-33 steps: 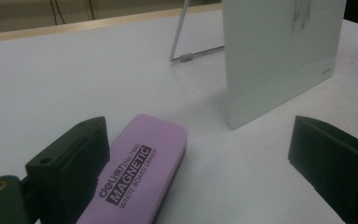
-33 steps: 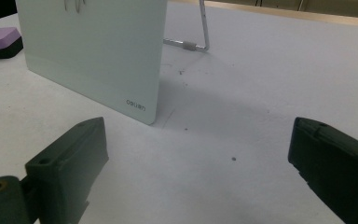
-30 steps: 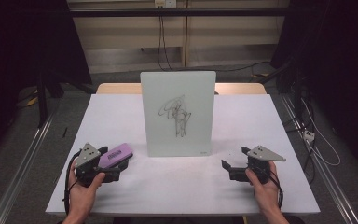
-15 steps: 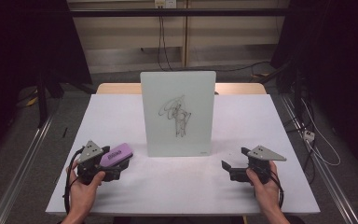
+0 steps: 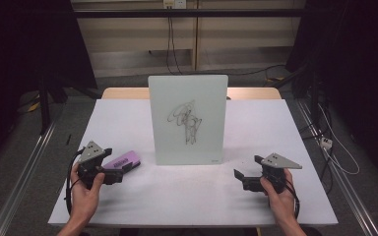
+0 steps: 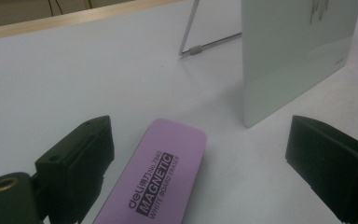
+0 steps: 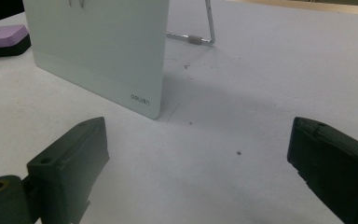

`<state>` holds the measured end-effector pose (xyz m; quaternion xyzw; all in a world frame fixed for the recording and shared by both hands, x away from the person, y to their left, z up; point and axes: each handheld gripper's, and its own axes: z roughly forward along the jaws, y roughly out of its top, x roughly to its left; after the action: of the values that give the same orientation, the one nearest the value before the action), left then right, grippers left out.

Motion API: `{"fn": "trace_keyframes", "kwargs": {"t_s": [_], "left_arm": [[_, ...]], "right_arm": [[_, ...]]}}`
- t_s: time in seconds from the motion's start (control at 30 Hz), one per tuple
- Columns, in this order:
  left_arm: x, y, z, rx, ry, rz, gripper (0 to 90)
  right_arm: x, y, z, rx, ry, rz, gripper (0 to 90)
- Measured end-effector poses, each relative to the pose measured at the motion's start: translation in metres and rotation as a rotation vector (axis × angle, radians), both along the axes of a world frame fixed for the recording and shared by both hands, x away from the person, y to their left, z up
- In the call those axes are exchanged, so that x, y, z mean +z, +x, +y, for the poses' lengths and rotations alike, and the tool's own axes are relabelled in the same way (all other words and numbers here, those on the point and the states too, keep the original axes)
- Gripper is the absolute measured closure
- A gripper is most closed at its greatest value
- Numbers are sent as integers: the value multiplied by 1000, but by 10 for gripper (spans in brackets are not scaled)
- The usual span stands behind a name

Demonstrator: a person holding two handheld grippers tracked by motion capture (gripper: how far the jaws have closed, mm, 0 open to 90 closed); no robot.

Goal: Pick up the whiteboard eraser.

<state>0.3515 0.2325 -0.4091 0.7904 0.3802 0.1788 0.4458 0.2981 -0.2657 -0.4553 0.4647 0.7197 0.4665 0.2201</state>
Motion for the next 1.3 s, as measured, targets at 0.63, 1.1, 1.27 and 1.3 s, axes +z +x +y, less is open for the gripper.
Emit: {"fn": "trace_keyframes", "kwargs": {"t_s": [0.63,1.1,1.27,1.3], "left_arm": [[16,18,-5,-118,112,49,81],[21,40,-16,-206,222,124,102],[17,47,-22,-216,281,167,130],[16,48,-22,-224,292,175,135]], "right_arm": [[-1,1,0,-3,5,7,52],[0,2,2,6,8,2,52],[-1,3,3,19,3,0,53],[-1,3,3,21,2,-4,52]]}}
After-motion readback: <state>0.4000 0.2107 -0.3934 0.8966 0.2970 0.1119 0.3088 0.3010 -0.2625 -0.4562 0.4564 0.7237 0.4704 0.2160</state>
